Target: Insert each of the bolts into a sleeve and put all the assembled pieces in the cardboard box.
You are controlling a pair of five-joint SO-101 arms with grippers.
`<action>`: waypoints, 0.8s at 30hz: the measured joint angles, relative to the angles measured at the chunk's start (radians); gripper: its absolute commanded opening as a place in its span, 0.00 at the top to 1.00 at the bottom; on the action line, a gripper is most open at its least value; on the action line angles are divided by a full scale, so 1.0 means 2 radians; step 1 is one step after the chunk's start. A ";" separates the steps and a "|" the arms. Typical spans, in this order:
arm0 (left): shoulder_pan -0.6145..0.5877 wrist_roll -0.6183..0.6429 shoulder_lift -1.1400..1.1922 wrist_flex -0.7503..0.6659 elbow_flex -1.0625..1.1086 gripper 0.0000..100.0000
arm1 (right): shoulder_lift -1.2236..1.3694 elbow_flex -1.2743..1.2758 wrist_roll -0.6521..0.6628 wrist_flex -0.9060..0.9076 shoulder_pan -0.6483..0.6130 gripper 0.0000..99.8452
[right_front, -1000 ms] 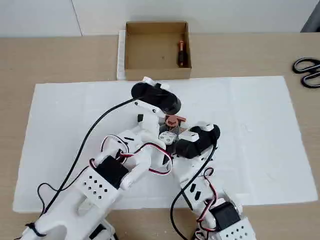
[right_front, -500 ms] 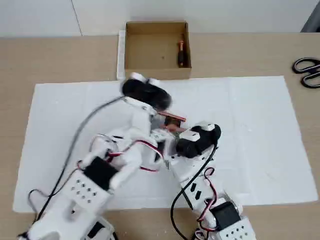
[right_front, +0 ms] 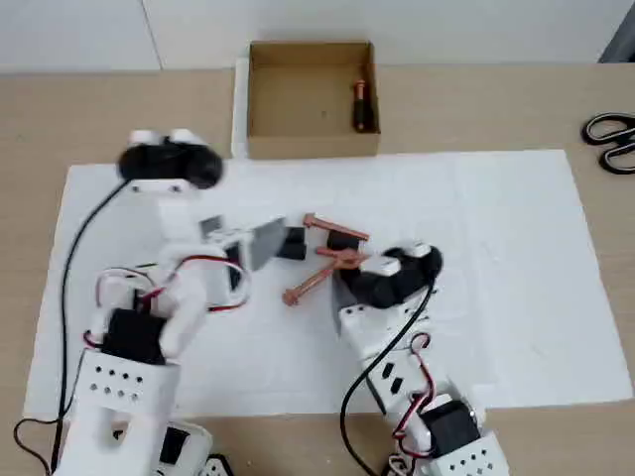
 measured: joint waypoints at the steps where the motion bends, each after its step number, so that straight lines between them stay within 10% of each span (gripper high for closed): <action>1: -0.018 0.000 0.000 0.011 0.000 0.71 | 0.000 -0.002 0.008 0.002 0.013 1.00; 11: -0.117 -0.035 0.000 0.063 0.000 0.71 | 0.077 -0.157 0.072 0.005 0.085 1.00; 24: -0.120 -0.039 -0.001 0.065 0.000 0.71 | 0.662 -0.631 0.077 -0.127 0.105 1.00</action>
